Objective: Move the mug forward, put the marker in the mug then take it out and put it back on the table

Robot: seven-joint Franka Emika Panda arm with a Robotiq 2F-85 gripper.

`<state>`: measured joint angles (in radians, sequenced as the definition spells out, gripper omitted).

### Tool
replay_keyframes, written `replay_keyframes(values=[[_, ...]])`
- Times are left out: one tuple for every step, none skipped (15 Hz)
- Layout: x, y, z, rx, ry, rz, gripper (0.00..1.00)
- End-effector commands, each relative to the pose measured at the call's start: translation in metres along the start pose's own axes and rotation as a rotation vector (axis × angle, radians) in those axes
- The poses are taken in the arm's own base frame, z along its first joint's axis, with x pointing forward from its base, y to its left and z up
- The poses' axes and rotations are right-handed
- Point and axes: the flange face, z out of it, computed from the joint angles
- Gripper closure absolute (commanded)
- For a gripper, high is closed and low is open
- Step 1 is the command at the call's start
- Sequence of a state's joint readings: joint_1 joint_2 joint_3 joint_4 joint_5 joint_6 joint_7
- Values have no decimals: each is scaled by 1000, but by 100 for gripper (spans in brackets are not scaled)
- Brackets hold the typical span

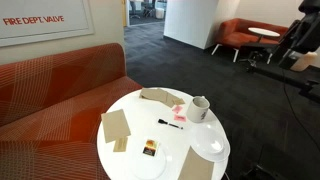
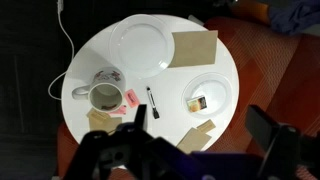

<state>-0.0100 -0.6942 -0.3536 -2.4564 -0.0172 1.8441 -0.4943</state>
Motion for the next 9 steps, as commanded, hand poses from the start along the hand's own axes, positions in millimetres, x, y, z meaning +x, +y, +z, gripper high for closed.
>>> replay_keyframes(values=[[0,0,-1,1,-1,0,0],[0,0,-1,1,-1,0,0],[0,0,-1,1,-1,0,0],[0,0,-1,1,-1,0,0],[0,0,-1,1,-1,0,0],[0,0,-1,1,-1,0,0],[2,-1,1,-8,-1,3,0],[5,-3,4,-20,2,13,0],[8,-6,8,-33,1,20,0]])
